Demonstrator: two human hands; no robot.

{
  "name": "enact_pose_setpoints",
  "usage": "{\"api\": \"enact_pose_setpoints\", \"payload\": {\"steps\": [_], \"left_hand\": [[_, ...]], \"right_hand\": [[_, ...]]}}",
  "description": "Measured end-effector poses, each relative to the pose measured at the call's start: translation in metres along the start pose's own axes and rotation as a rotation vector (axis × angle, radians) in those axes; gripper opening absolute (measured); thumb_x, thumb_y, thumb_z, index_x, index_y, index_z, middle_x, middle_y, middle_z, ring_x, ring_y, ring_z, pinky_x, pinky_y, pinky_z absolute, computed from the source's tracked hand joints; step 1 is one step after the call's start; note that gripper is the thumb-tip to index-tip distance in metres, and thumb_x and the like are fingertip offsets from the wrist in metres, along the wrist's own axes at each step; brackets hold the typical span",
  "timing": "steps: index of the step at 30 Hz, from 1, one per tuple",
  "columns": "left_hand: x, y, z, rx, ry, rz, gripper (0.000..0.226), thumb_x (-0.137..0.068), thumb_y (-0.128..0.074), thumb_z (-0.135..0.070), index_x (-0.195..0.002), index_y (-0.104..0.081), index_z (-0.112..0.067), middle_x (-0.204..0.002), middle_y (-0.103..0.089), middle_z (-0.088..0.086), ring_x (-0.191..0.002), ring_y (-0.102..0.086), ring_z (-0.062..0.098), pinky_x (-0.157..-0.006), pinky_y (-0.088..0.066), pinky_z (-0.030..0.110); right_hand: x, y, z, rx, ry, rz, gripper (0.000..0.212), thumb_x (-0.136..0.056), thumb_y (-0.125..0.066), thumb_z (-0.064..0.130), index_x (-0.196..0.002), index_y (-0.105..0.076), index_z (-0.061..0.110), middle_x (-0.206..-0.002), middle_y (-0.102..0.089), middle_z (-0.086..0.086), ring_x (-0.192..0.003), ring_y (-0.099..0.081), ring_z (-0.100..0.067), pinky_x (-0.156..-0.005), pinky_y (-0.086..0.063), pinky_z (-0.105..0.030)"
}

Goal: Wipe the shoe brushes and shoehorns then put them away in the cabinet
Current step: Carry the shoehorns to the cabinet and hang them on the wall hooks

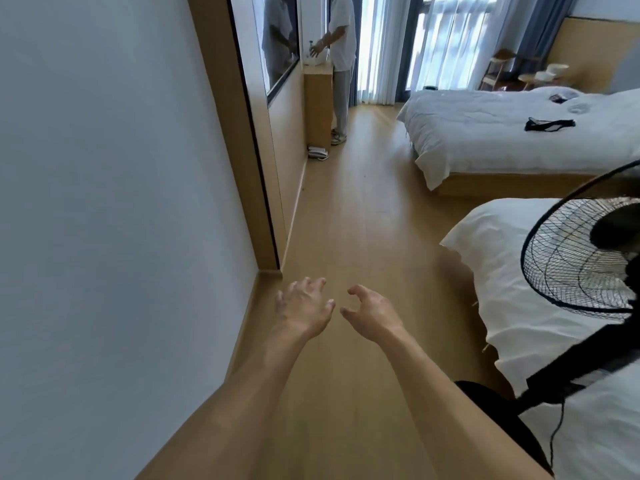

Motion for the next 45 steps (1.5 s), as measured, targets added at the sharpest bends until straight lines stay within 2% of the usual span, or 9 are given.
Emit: {"api": "enact_pose_setpoints", "payload": {"steps": [8, 18, 25, 34, 42, 45], "left_hand": [[-0.149, 0.003, -0.016, 0.054, -0.010, 0.037, 0.053, -0.097, -0.044, -0.048, -0.145, -0.038, -0.028, -0.148, -0.043, 0.001, -0.136, -0.039, 0.023, -0.112, -0.030, 0.046], [-0.374, 0.026, -0.054, 0.030, -0.196, 0.057, 0.049, -0.094, -0.047, -0.048, -0.139, -0.044, -0.030, -0.143, -0.047, 0.000, -0.133, -0.041, 0.023, -0.110, -0.029, 0.046], [-0.513, 0.047, -0.090, 0.005, -0.330, 0.074, 0.048, -0.092, -0.048, -0.051, -0.136, -0.046, -0.032, -0.140, -0.050, -0.001, -0.131, -0.043, 0.022, -0.108, -0.028, 0.045], [-0.652, 0.037, -0.162, -0.006, -0.420, 0.108, 0.049, -0.093, -0.048, -0.049, -0.139, -0.045, -0.032, -0.143, -0.047, -0.001, -0.134, -0.041, 0.021, -0.111, -0.027, 0.046], [-0.810, 0.047, -0.238, -0.012, -0.408, 0.090, 0.050, -0.093, -0.048, -0.048, -0.139, -0.044, -0.031, -0.140, -0.048, 0.000, -0.132, -0.044, 0.021, -0.109, -0.030, 0.043], [-0.875, 0.055, -0.277, -0.039, -0.399, 0.088, 0.050, -0.094, -0.048, -0.048, -0.140, -0.043, -0.031, -0.141, -0.048, -0.001, -0.131, -0.044, 0.022, -0.108, -0.031, 0.043]], "right_hand": [[-0.138, 0.036, 0.006, 0.018, -0.035, 0.008, 0.051, -0.095, -0.059, 0.040, -0.142, -0.048, 0.024, -0.140, -0.056, -0.008, -0.129, -0.052, -0.024, -0.103, -0.045, -0.032], [-0.317, 0.107, 0.018, 0.012, -0.190, -0.099, 0.051, -0.095, -0.058, 0.039, -0.143, -0.048, 0.024, -0.144, -0.054, -0.007, -0.132, -0.050, -0.024, -0.107, -0.042, -0.032], [-0.424, 0.162, 0.026, -0.154, -0.286, -0.203, 0.050, -0.096, -0.060, 0.038, -0.142, -0.050, 0.024, -0.145, -0.053, -0.004, -0.132, -0.051, -0.022, -0.109, -0.045, -0.039], [-0.548, 0.229, -0.015, -0.253, -0.349, -0.298, 0.050, -0.095, -0.061, 0.036, -0.142, -0.050, 0.024, -0.146, -0.052, -0.005, -0.131, -0.052, -0.022, -0.107, -0.045, -0.037], [-0.711, 0.309, -0.049, -0.285, -0.288, -0.269, 0.049, -0.094, -0.061, 0.034, -0.141, -0.052, 0.022, -0.144, -0.054, -0.006, -0.131, -0.052, -0.021, -0.104, -0.044, -0.030], [-0.772, 0.352, -0.063, -0.253, -0.266, -0.250, 0.050, -0.094, -0.061, 0.036, -0.142, -0.051, 0.024, -0.145, -0.054, -0.003, -0.132, -0.051, -0.020, -0.107, -0.043, -0.031]]}}
Point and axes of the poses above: each hand's wrist, its own x-axis away from the middle knuckle, its own y-axis out of the back of the hand, z = x × y, the point moved 9 cm from there along -x, towards the middle knuckle
